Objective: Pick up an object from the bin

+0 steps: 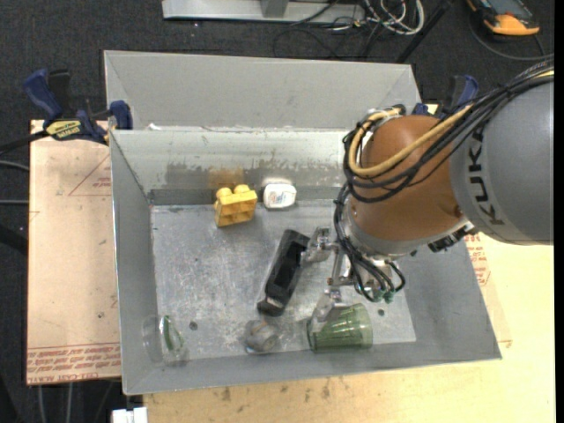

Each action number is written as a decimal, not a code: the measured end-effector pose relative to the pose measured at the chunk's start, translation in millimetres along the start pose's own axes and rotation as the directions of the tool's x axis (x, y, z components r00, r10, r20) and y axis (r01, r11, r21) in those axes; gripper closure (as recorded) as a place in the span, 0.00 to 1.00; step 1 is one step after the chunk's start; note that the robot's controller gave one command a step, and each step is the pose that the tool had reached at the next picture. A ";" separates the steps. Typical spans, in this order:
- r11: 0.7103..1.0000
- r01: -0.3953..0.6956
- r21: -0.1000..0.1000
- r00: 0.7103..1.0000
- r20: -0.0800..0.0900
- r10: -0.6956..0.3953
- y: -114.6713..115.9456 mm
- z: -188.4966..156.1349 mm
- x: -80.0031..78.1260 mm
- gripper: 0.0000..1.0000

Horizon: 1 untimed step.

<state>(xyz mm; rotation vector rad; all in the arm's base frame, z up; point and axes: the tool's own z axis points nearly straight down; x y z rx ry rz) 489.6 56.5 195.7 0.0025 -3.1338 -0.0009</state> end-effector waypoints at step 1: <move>1.000 -0.002 0.000 1.000 0.007 0.002 -0.4 -3.3 -1.7 0.00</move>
Offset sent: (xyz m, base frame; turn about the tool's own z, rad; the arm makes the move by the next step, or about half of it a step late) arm 0.0522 0.0205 -0.1257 -0.3554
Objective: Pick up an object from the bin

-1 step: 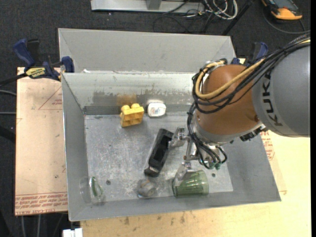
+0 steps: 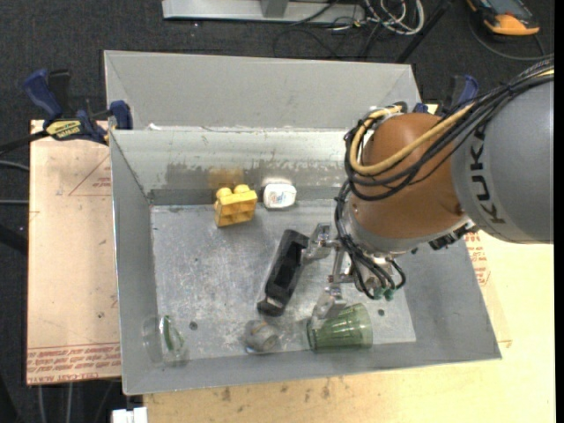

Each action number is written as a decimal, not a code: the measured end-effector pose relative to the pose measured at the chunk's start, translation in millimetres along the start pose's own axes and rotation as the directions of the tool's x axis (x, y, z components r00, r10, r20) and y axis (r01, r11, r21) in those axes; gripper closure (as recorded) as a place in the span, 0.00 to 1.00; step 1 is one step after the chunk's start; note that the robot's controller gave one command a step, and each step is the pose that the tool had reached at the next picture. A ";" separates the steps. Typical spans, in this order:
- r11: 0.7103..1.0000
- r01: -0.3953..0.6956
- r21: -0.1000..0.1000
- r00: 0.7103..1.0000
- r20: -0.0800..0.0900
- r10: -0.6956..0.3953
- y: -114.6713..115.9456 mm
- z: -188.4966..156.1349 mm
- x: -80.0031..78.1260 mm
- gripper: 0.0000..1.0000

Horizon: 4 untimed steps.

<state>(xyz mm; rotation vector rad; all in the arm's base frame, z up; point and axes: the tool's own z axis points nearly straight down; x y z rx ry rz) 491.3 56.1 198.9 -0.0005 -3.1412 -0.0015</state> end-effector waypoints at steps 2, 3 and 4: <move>0.862 0.507 0.000 0.862 0.001 -0.507 23.2 66.0 -34.5 0.00; 0.789 0.614 0.001 0.789 0.003 -0.614 4.3 62.2 -70.0 0.00; 0.659 0.752 0.004 0.659 0.007 -0.752 -3.8 98.7 -77.2 0.00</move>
Offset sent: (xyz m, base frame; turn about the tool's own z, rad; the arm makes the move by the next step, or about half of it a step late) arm 0.0388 0.0271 -0.0626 -0.5700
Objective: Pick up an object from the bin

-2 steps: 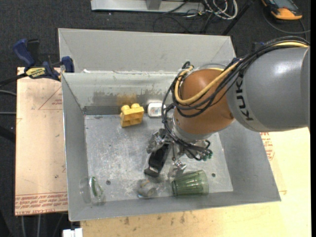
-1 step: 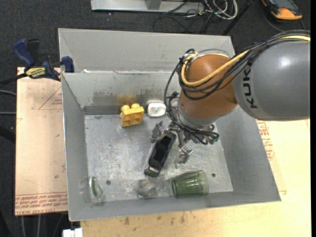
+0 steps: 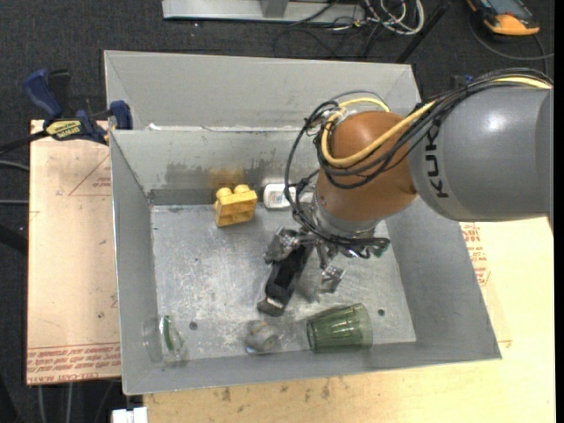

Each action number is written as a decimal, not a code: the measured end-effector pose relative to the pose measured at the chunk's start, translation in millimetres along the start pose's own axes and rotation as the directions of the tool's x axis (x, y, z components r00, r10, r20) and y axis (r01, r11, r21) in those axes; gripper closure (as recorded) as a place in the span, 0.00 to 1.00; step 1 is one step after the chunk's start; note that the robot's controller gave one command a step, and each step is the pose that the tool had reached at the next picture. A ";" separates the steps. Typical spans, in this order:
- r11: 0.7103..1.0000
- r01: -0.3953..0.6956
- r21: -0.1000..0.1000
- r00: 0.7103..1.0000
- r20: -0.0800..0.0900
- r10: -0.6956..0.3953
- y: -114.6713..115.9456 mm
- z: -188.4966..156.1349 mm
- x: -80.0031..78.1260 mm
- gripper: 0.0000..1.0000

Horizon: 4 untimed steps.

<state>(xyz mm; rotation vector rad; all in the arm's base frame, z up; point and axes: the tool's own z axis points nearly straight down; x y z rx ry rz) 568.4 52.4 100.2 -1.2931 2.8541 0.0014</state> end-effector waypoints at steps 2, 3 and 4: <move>0.941 0.338 -0.005 0.941 0.005 -0.338 -7.5 14.5 -25.7 1.00; 0.941 0.339 -0.005 0.941 0.006 -0.339 -6.6 11.0 -25.1 1.00; 0.940 0.342 -0.005 0.940 0.001 -0.342 -5.9 -1.1 -22.1 1.00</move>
Offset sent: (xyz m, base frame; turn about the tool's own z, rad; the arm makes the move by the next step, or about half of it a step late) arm 0.0000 0.0000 0.0000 0.0000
